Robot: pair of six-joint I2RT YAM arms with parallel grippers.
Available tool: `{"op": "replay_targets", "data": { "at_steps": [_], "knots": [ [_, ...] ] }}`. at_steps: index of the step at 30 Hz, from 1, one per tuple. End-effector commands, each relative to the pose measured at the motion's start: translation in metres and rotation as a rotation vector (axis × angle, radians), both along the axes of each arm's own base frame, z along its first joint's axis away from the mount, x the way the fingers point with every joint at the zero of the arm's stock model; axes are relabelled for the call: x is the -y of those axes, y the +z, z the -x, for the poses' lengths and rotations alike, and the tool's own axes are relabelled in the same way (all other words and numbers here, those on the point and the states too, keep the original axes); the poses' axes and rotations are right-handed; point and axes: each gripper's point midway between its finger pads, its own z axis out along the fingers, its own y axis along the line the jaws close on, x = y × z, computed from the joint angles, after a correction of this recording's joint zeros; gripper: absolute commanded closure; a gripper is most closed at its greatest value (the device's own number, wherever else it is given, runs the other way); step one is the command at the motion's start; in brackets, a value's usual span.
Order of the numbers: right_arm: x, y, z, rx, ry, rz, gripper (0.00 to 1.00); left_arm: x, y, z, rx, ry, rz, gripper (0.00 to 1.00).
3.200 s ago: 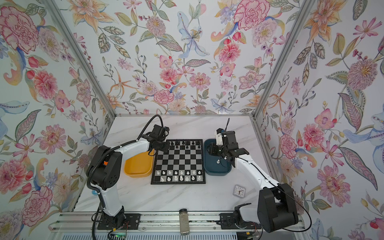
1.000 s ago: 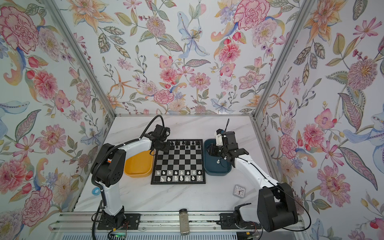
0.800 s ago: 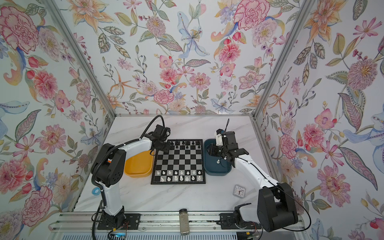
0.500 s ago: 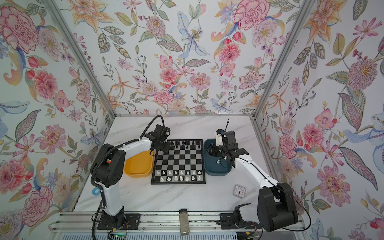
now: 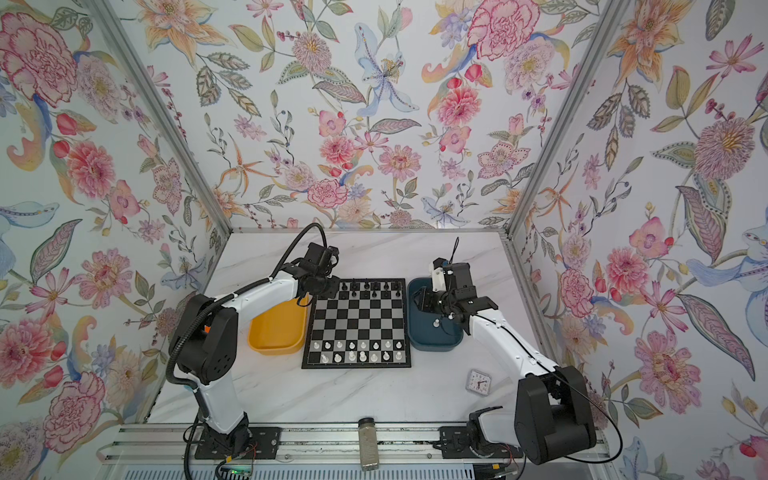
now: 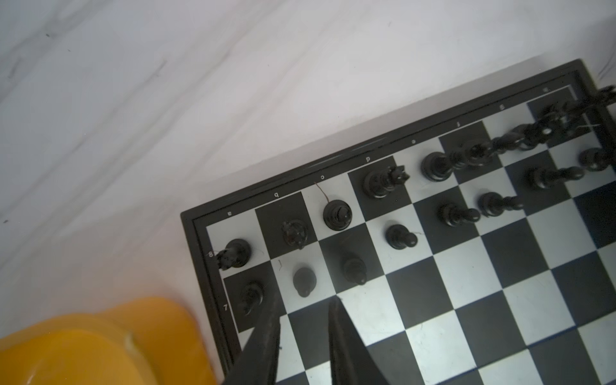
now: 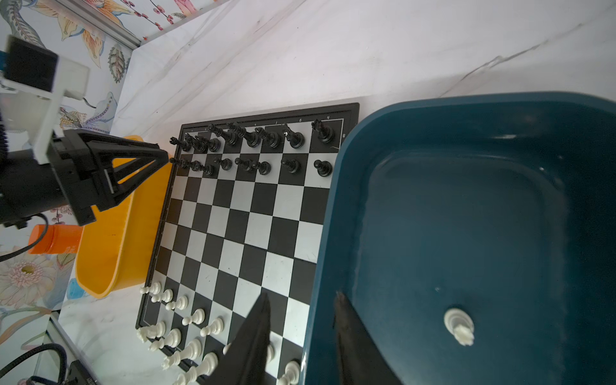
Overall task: Set up the chess pieces on the board
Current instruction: 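Open the left gripper to release the black piece and raise it, then lower the right gripper into the teal bin while the left withdraws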
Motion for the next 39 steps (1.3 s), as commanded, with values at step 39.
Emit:
{"op": "replay_targets", "data": {
  "at_steps": [39],
  "knots": [
    [0.073, -0.069, 0.016, -0.284, -0.089, 0.468, 0.61, -0.102, 0.207, 0.105, 0.852, 0.104, 0.161, 0.49]
  ]
}}
